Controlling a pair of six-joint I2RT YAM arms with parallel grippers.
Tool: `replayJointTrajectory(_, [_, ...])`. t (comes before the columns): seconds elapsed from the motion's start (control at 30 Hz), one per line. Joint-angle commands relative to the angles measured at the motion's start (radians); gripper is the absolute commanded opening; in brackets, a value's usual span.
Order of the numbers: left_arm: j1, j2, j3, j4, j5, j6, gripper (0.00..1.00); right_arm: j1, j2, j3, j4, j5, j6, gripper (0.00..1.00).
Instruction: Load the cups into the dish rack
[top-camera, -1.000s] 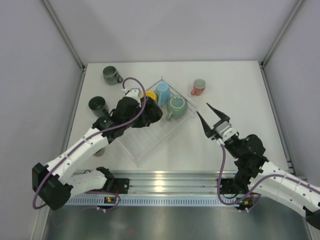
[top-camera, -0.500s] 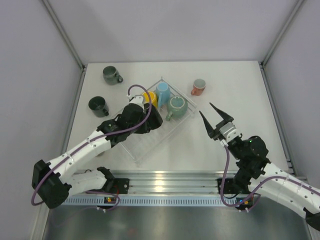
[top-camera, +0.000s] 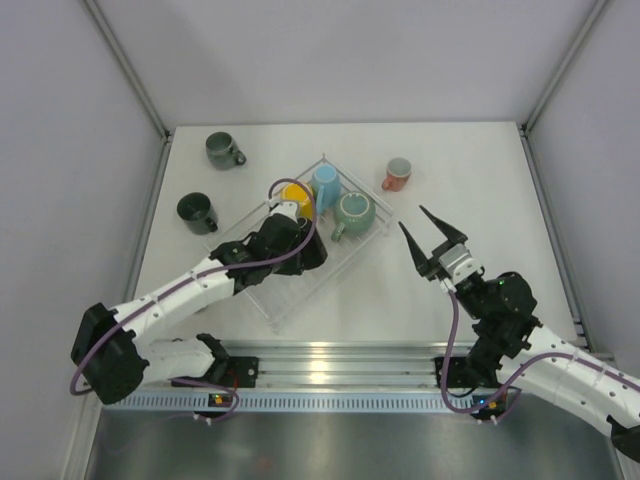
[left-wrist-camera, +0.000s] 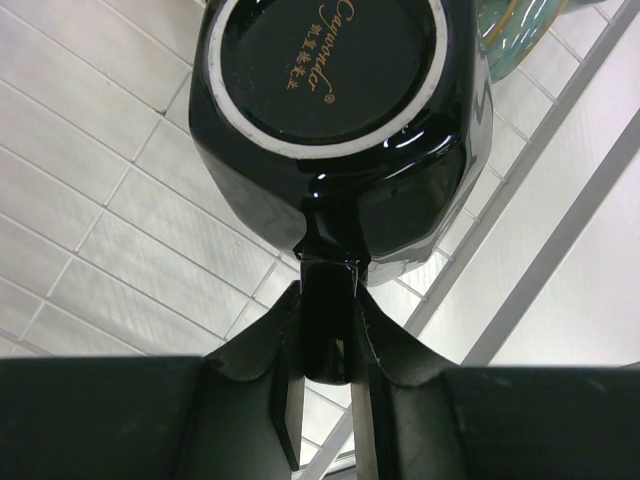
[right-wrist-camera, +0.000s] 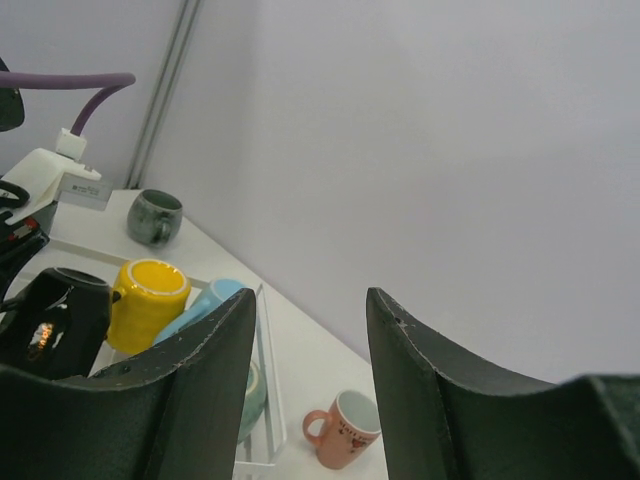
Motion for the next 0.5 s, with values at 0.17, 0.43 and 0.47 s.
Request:
replayJointTrajectory(0.17, [-0.019,0.021,0.003,0.143,-0.014,0.001,0.18,0.018,-0.001,0.000,0.014,0.023,0.004,0.49])
replayJointTrajectory(0.43, [-0.038,-0.010,-0.003,0.140,-0.008,-0.001,0.35,0.018,-0.004,0.000,0.009,0.032,-0.002,0.50])
replayJointTrajectory(0.47, [-0.038,-0.021,-0.003,0.140,-0.008,-0.004,0.35,0.018,-0.004,0.000,0.008,0.032,-0.002,0.49])
